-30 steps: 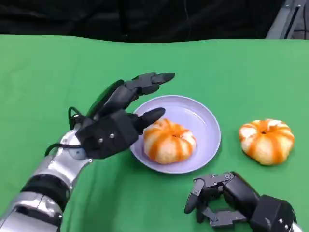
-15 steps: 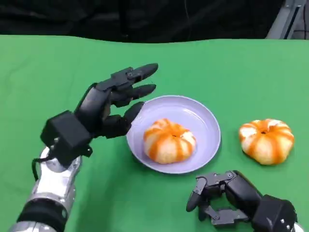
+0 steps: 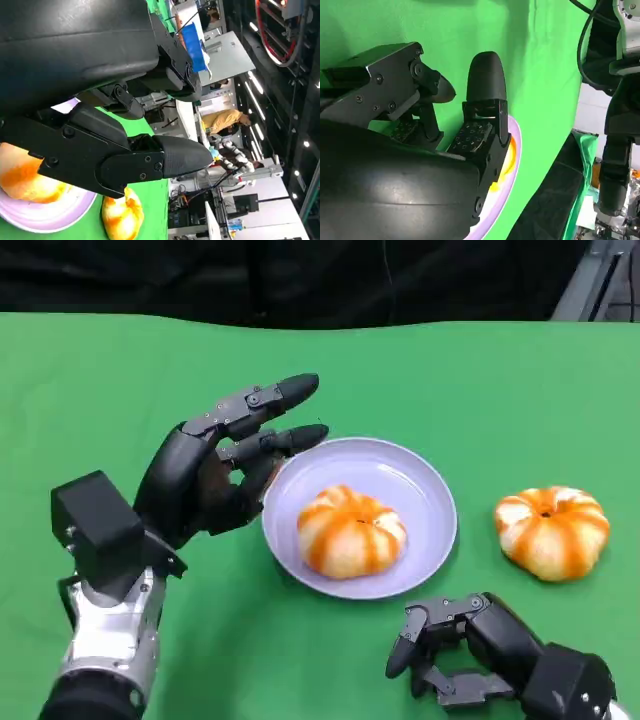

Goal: Grasp the bread from the table and place it into the plate.

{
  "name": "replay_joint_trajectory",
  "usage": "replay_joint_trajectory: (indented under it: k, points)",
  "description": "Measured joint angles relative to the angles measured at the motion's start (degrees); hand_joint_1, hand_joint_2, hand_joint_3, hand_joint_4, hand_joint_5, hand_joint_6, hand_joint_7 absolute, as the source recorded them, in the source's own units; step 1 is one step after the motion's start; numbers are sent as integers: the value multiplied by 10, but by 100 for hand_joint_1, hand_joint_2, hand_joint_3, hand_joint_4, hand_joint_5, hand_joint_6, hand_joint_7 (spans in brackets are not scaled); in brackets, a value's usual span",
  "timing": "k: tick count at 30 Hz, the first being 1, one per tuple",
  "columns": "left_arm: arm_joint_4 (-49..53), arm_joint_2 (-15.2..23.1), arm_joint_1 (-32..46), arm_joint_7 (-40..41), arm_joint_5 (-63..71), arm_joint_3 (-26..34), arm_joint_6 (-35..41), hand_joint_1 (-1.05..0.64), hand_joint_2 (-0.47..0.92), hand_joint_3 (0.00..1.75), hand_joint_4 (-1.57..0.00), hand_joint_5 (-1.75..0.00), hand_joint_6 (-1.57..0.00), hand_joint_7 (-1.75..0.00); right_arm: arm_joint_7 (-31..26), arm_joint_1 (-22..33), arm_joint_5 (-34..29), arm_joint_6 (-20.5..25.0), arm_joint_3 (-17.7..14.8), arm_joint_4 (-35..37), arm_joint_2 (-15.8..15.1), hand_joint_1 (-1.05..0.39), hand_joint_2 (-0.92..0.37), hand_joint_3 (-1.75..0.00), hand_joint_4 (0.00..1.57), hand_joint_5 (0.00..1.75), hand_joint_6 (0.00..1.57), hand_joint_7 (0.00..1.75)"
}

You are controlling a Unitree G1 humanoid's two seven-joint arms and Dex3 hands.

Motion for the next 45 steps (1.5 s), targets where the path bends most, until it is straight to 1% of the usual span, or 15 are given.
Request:
replay_joint_trajectory:
  k: [2, 4, 6, 8, 17, 22, 33, 45]
  points:
    - [-12, -6, 20, -18, -28, 18, -4, -83, 92, 47, -80, -3, -61, -2, 1, -1, 0, -2, 0, 1, 2, 17, -62, -97, 100, 128, 102, 95]
    - [-30, -15, 64, -41, -78, 46, -1, -82, 92, 44, -81, -2, -62, -2, 1, -1, 1, -3, -2, 4, 0, 17, -62, -98, 100, 129, 102, 96]
    - [-33, -16, 99, -52, -100, 64, 12, -82, 92, 44, -81, -2, -62, -2, 2, -1, 2, -3, -3, 6, -2, 17, -62, -98, 99, 129, 101, 96]
    - [-35, -16, 113, -56, -110, 73, 20, -82, 92, 44, -81, -2, -62, -2, 4, -1, 3, -3, -3, 6, -1, 17, -61, -99, 99, 130, 101, 96]
    - [-52, -24, 110, -67, -110, 82, 28, -81, 92, 44, -82, -1, -62, -1, 5, -1, 3, -4, -4, 9, 1, 17, -60, -100, 99, 129, 100, 97]
    - [-48, -31, 114, -69, -110, 88, 11, -80, 92, 45, -82, -1, -62, -1, 2, -1, 0, -4, -4, 10, -2, 17, -60, -101, 99, 127, 100, 97]
    - [-48, -35, 115, -72, -110, 93, 8, -79, 92, 44, -83, -1, -62, 0, 8, -1, 2, -4, -4, 11, -2, 18, -61, -101, 100, 126, 99, 97]
    - [-48, -34, 146, -101, -117, 109, 8, -78, 92, 47, -83, 0, -61, 0, 5, -1, 1, -3, -4, 10, -2, 18, -61, -100, 100, 127, 100, 96]
